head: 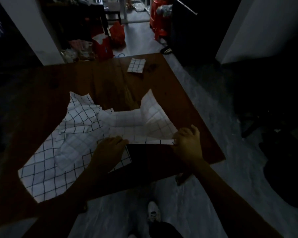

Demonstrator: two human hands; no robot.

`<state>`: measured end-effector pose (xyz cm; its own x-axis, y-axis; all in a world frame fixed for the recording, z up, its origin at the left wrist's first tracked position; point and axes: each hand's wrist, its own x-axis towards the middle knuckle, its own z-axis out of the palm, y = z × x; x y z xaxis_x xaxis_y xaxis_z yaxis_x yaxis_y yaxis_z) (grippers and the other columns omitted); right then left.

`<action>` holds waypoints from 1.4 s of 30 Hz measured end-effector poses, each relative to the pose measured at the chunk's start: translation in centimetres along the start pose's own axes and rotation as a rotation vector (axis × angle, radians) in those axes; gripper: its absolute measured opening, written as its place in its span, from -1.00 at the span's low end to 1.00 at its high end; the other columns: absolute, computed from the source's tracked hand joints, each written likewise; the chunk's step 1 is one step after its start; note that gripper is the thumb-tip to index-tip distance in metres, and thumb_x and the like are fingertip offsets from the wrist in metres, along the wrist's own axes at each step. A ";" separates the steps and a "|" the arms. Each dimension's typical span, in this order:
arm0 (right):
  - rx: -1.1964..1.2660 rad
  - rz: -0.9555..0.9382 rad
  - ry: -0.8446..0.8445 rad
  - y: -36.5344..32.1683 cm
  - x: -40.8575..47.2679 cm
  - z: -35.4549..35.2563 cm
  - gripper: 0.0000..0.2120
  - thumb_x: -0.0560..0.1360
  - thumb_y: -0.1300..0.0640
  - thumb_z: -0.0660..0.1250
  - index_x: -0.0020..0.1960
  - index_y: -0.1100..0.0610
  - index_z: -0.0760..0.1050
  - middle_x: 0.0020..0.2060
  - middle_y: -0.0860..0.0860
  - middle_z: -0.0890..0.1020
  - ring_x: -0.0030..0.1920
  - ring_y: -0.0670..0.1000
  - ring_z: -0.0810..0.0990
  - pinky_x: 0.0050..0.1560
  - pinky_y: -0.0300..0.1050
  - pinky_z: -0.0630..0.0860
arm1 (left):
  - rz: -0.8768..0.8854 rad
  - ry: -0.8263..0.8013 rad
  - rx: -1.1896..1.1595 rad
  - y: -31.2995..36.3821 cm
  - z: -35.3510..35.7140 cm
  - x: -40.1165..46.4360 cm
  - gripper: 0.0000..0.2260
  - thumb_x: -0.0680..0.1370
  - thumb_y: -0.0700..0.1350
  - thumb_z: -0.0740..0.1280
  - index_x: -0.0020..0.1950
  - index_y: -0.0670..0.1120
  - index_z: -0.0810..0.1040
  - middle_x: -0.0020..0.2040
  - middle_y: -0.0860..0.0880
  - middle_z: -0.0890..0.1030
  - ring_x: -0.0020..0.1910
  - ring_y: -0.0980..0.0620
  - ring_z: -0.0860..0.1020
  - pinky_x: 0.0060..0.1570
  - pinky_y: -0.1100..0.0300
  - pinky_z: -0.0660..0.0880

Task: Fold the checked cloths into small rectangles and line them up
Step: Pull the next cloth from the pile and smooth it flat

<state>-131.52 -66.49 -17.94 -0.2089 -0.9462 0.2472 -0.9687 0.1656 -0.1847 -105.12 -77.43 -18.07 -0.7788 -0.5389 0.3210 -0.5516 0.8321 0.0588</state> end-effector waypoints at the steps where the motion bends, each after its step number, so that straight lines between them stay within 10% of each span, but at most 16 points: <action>1: -0.005 0.011 -0.027 -0.4 -0.9 0.2 -0.77 0.13 0.12 0.60 -0.33 0.09 0.57 -0.36 0.01 0.63 -0.17 0.09 0.63 0.20 0.28 0.38 | 0.005 -0.016 0.002 0.2 0.3 -0.8 -0.75 0.25 -0.38 0.49 -0.10 -0.23 0.62 -0.29 -0.15 0.59 -0.42 -0.12 0.56 -0.41 0.14 0.49; 6: -0.036 0.108 -0.166 -1.6 -5.2 1.3 -0.91 0.32 0.19 0.46 -0.18 0.11 0.61 -0.34 0.04 0.63 -0.18 0.09 0.62 0.29 0.16 0.30 | -0.001 -0.116 -0.007 1.7 0.5 -4.0 -0.78 0.39 -0.11 0.25 -0.15 -0.20 0.63 -0.33 -0.13 0.58 -0.42 -0.12 0.55 -0.42 0.15 0.48; 18: 0.049 0.239 -0.130 -0.5 -4.1 0.9 -0.53 0.50 0.23 0.29 0.39 0.04 0.33 0.08 0.03 0.60 0.12 0.05 0.54 0.30 -0.01 0.30 | -0.174 0.006 -0.023 0.0 0.9 -1.8 -0.91 0.36 -0.36 0.39 -0.21 -0.20 0.60 -0.28 -0.16 0.58 -0.31 -0.15 0.56 -0.27 0.05 0.52; 28: 0.179 0.204 -0.090 4.6 7.2 4.7 -0.47 0.46 0.25 0.35 0.40 0.14 0.32 0.02 0.08 0.64 -0.02 0.07 0.60 0.08 -0.04 0.50 | -0.377 0.071 0.096 -4.4 4.8 8.9 -0.91 0.39 -0.35 0.38 -0.15 -0.21 0.61 -0.22 -0.21 0.60 -0.15 -0.21 0.57 0.15 -0.19 0.33; 42: 0.204 0.317 -0.024 5.8 13.0 15.2 -0.42 0.45 0.08 0.38 0.41 0.12 0.29 0.40 0.17 0.33 0.45 0.17 0.21 0.41 0.15 0.19 | -0.619 -0.164 -0.269 -3.3 13.8 11.5 -0.55 0.57 0.08 0.13 0.38 -0.15 0.33 0.28 -0.22 0.45 0.25 -0.19 0.42 0.22 -0.05 0.35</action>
<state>-137.81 -82.03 -30.27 -0.4885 -0.8635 0.1256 -0.8094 0.3946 -0.4349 -116.37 -88.24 -27.63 -0.3916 -0.9201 0.0066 -0.8321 0.3572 0.4243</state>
